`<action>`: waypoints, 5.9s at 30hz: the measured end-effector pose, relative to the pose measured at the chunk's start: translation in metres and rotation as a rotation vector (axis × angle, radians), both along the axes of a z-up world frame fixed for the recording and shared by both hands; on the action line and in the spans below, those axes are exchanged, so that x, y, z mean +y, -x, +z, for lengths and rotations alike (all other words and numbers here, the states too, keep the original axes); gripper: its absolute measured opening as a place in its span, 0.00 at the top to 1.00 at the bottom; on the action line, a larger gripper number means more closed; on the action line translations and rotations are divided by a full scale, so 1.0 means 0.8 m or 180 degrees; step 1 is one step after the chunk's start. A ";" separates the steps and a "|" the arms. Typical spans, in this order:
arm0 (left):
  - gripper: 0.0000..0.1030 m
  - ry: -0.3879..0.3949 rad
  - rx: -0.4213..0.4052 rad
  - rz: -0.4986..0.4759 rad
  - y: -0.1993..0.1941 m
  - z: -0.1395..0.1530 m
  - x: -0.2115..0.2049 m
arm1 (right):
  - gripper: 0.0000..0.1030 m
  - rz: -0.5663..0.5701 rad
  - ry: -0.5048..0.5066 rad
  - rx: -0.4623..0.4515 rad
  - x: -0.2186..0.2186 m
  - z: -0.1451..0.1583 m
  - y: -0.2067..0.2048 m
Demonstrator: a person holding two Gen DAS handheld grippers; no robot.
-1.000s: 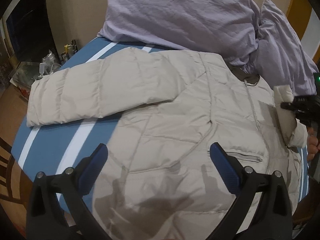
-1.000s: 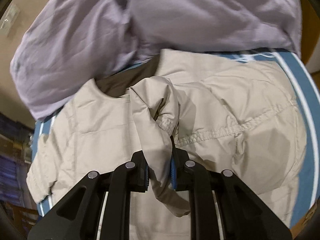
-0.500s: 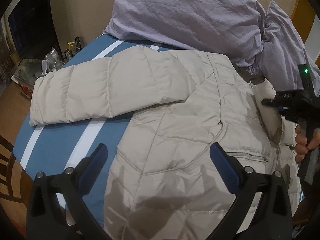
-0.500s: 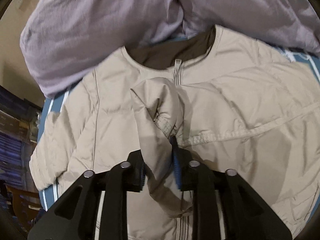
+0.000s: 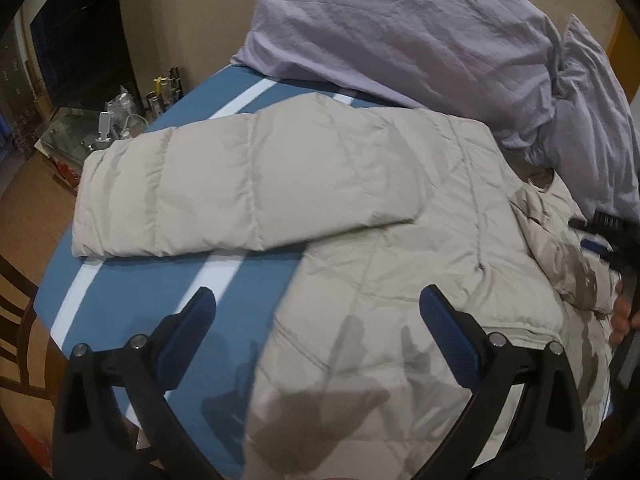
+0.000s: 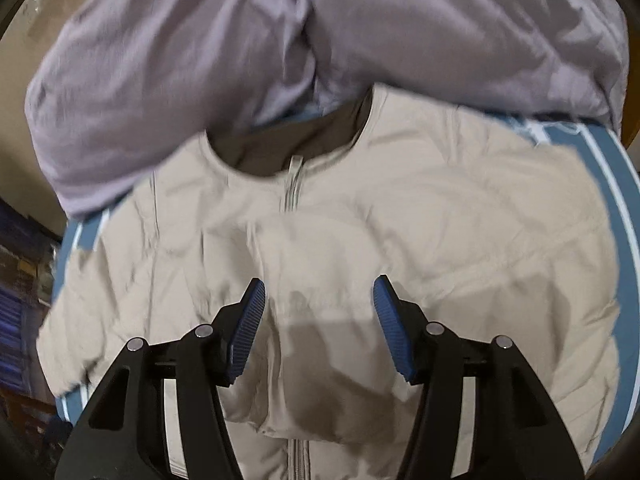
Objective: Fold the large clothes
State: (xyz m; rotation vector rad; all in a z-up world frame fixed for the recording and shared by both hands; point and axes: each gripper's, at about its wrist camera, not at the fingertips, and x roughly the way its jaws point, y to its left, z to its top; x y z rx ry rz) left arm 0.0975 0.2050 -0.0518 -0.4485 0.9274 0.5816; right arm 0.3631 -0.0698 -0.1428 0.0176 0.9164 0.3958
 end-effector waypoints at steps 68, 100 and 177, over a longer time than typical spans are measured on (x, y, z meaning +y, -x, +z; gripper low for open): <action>0.38 0.0565 -0.0144 0.1610 0.113 -0.067 0.282 | 0.13 -0.0068 0.0449 -0.0459 0.042 -0.052 0.019; 0.87 -0.0186 -0.0793 0.0155 -0.047 0.138 0.123 | 0.13 0.0037 0.0323 -0.0308 0.030 -0.019 0.042; 0.47 -0.0029 0.0180 -0.1123 -0.208 -0.011 -0.081 | 0.71 0.0563 0.0043 -0.0446 0.024 0.024 0.062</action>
